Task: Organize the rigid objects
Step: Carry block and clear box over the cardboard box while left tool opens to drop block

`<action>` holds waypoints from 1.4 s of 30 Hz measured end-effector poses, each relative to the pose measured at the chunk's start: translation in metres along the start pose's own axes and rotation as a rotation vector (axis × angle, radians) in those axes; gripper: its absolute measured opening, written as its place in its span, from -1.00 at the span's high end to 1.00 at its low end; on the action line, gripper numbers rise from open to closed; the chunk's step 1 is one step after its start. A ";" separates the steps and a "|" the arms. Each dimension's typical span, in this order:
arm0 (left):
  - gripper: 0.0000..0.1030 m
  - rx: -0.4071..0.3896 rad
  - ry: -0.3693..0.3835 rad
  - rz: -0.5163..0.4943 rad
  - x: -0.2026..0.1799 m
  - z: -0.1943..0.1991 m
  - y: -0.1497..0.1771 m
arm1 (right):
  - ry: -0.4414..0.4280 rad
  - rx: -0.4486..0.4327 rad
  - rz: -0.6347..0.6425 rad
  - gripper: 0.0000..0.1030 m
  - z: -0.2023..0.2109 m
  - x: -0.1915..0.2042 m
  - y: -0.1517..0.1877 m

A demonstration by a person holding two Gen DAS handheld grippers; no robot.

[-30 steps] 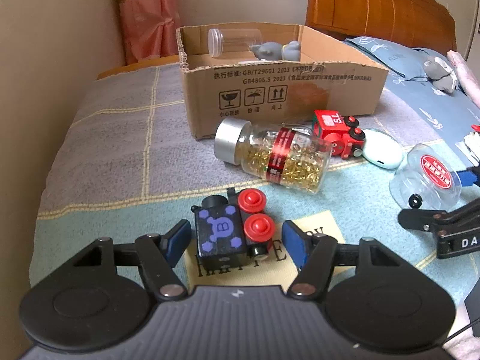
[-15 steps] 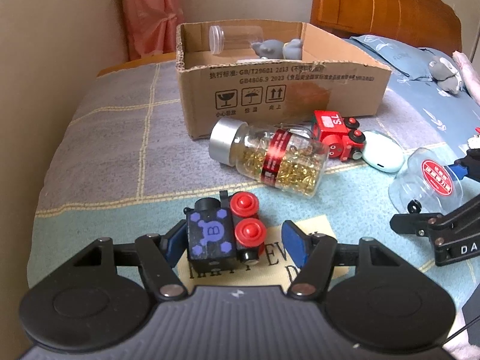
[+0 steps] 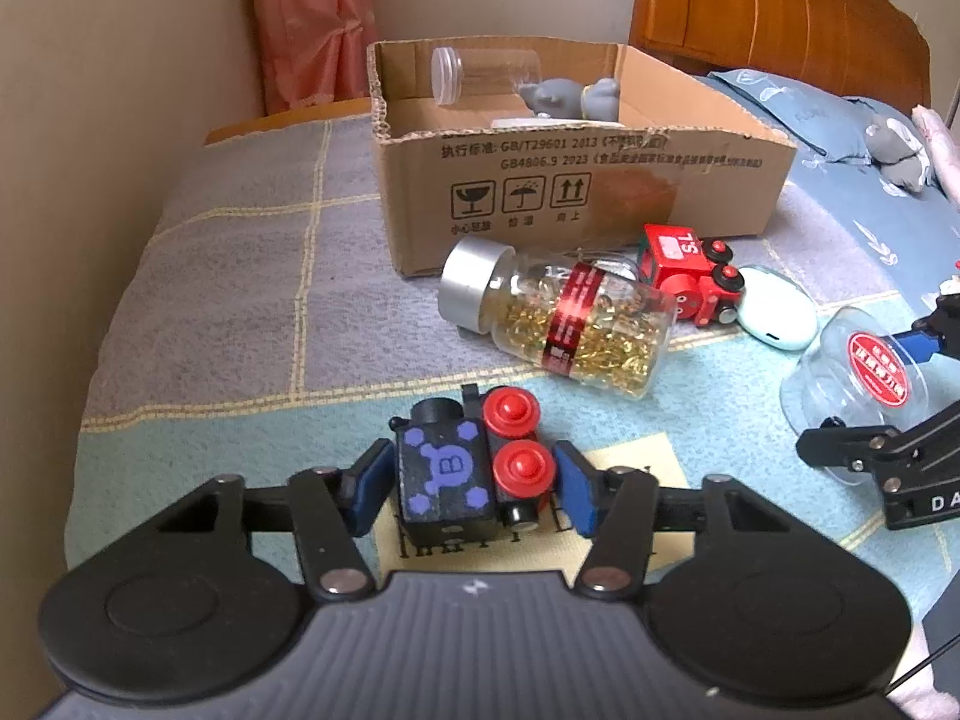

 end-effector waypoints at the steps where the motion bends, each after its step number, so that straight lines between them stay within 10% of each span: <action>1: 0.02 0.002 0.003 -0.001 0.001 0.000 0.000 | -0.001 -0.001 0.005 -0.57 0.001 0.000 0.000; 21: 0.06 0.017 0.075 -0.139 0.003 0.038 -0.018 | -0.034 -0.042 0.038 -0.57 0.037 -0.012 -0.002; 42: 0.06 -0.109 0.095 -0.259 -0.005 0.069 -0.106 | -0.042 -0.185 0.063 -0.57 0.078 -0.036 -0.052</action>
Point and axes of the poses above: each gripper's, at about its wrist camera, not at the fingertips, and z roughly against the way its jaws point, x to its left, y to its underside, the point moved 1 cm from there along -z, roughly the way its jaws point, and after that the axes turned 6 degrees about -z, right-handed, at the moved point
